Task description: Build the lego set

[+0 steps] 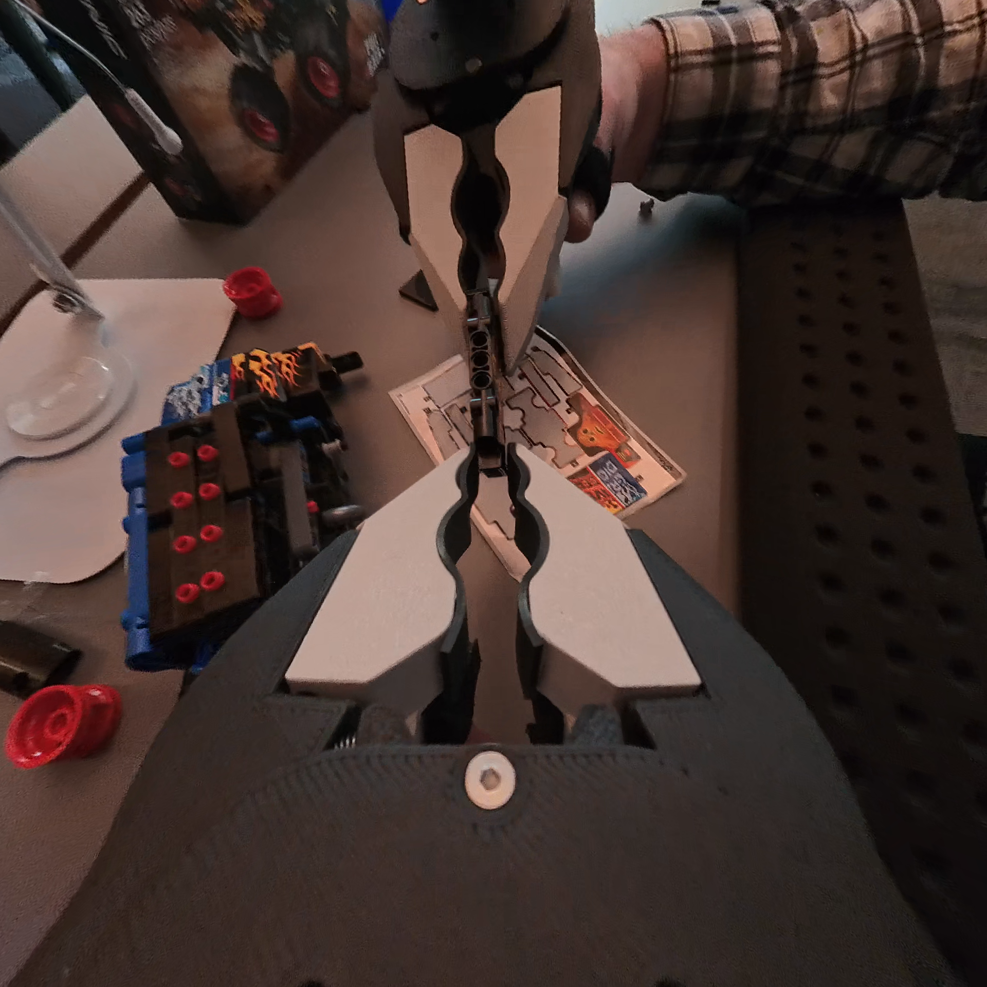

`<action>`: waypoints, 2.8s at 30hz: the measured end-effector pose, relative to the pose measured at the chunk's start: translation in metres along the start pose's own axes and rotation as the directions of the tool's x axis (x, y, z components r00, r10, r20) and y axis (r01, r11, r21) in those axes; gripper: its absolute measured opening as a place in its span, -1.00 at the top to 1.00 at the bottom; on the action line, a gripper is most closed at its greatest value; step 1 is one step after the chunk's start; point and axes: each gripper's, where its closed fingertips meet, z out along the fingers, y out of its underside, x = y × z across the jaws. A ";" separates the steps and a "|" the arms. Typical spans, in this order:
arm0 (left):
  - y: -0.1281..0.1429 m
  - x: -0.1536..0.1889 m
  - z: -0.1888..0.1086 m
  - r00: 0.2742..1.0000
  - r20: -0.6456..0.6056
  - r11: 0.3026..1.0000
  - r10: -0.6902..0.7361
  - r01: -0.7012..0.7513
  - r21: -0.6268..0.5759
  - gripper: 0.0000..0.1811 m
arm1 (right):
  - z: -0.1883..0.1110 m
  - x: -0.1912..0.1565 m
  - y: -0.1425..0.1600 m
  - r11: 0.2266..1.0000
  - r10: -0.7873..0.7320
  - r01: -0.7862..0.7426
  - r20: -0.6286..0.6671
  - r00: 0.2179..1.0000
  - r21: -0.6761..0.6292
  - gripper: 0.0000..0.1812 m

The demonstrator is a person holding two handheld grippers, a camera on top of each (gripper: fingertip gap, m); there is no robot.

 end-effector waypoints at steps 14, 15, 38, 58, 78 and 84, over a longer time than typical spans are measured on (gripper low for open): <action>0.016 -0.013 0.004 0.997 0.070 0.998 -0.036 0.039 -0.052 0.92 | 0.008 0.019 0.004 0.995 0.095 -0.095 -0.082 0.992 0.000 0.93; 0.016 -0.015 0.004 0.996 0.076 0.998 -0.039 0.043 -0.053 0.92 | 0.008 0.021 0.003 0.995 0.098 -0.098 -0.092 0.991 0.001 0.93; 0.036 -0.044 0.010 0.969 0.236 0.981 -0.080 0.119 -0.155 0.80 | 0.005 0.053 -0.001 0.992 0.126 -0.119 -0.239 0.963 0.046 0.93; 0.012 -0.082 -0.022 0.878 0.478 0.998 0.026 0.002 -0.058 0.11 | 0.006 0.071 0.006 0.978 0.210 -0.202 -0.284 0.936 0.056 0.94; 0.031 -0.102 -0.012 0.813 0.579 0.984 0.058 0.053 -0.173 0.07 | 0.007 0.082 0.007 0.957 0.291 -0.276 -0.333 0.897 0.095 0.94; 0.030 -0.104 -0.011 0.807 0.587 0.983 0.065 0.049 -0.177 0.08 | 0.006 0.083 0.008 0.956 0.294 -0.279 -0.343 0.892 0.092 0.94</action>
